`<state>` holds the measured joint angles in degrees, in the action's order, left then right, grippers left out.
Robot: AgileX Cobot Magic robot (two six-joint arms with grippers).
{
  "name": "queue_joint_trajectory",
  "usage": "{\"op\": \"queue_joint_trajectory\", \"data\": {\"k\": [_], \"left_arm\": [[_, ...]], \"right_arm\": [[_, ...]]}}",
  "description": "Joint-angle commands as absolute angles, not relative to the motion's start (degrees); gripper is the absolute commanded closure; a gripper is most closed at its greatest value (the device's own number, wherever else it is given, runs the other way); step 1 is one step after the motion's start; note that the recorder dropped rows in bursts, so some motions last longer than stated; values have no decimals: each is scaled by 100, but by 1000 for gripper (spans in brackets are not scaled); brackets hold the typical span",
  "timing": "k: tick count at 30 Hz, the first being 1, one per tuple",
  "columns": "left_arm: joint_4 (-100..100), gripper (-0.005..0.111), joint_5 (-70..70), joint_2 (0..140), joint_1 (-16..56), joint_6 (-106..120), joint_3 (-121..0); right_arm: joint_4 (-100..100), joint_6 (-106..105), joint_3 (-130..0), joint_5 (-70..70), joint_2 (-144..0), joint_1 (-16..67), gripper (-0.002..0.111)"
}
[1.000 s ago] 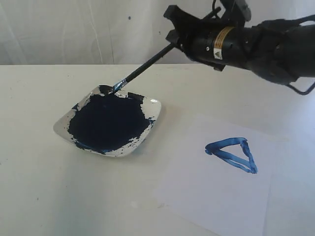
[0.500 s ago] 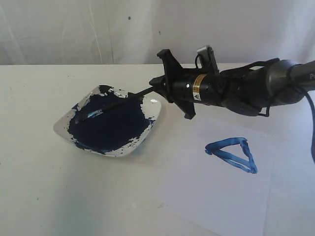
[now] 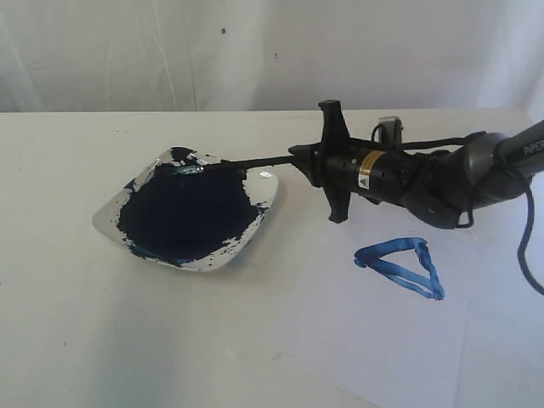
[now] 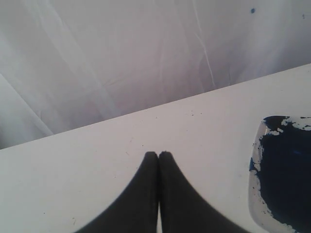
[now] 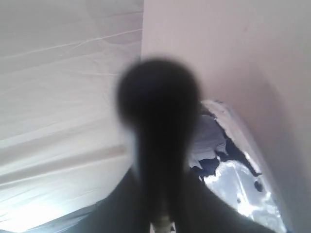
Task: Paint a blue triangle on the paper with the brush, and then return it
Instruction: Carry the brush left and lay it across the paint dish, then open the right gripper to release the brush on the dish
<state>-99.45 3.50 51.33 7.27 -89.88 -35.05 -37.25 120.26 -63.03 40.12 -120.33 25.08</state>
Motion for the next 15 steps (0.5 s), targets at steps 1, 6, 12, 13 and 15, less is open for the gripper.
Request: {"op": "queue_joint_trajectory", "data": {"k": [1,6,12,13,15], "left_arm": [[-9995,107,347,5065,760,-9017,-3476],[-9995,107,336,5065,760,-9017,-3476],[-9995,107,336,5065,760,-9017,-3476],[-9995,107,336,5065,760,-9017,-3476],[-9995,107,336,5065,760,-9017,-3476]], "right_arm": [[-3708,12041,-6065,4276,-12142,2411,108],[-3734,12041,-5987,4483,-12297,2411,108],[-3658,12041,-5987,4638,-12478,2411,108],[-3645,12041,-5987,4638,-12487,2411,108],[-3601,12041,-5987,4604,-12487,2411,108]]}}
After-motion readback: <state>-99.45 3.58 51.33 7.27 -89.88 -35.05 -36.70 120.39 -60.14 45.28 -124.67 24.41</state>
